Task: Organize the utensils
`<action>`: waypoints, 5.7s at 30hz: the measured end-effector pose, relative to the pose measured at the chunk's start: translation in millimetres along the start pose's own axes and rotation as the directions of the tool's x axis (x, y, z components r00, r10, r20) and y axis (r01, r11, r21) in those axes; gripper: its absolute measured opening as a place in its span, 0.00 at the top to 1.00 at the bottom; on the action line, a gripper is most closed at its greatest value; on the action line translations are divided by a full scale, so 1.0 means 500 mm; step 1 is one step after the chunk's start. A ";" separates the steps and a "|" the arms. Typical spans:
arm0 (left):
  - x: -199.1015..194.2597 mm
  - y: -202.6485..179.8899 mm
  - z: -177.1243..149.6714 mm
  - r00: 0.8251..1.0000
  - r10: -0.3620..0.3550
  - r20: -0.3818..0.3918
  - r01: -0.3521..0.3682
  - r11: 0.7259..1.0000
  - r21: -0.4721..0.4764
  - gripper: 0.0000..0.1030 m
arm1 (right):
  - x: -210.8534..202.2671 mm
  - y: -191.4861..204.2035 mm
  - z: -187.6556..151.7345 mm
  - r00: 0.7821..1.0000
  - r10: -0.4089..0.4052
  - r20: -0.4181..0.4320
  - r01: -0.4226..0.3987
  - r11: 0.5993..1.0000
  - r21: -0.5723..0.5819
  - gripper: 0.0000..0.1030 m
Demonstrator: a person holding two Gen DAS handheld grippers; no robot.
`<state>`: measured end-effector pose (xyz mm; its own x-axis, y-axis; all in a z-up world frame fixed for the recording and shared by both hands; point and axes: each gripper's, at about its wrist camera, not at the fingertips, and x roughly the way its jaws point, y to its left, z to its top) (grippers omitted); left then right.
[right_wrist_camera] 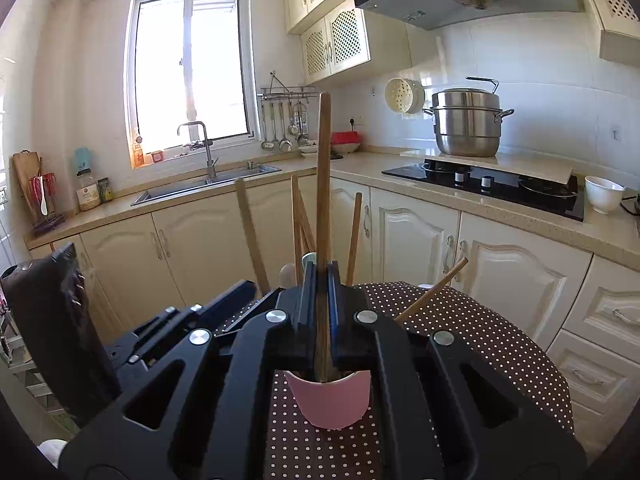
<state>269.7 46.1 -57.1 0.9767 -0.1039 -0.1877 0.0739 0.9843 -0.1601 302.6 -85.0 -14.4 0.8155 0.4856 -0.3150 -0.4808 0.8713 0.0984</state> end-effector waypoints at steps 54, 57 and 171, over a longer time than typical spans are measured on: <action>-0.326 -0.084 0.083 0.992 0.128 0.010 -0.128 0.990 0.055 0.18 | -0.309 0.059 -0.037 0.980 -0.142 0.138 0.143 0.990 0.006 0.46; -0.348 -0.093 0.088 0.992 0.127 0.008 -0.127 0.989 0.071 0.16 | -0.334 0.067 -0.040 0.976 -0.152 0.154 0.154 0.988 0.001 0.41; -0.424 -0.141 0.102 0.988 0.136 0.077 -0.147 0.977 0.156 0.15 | -0.410 0.075 -0.059 0.952 -0.229 0.202 0.236 0.972 -0.012 0.21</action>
<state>67.7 6.2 43.3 0.9903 0.0425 -0.1321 -0.0399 0.9990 0.0223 108.1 -153.7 26.0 0.9517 0.2773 -0.1318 -0.2785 0.9604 0.0097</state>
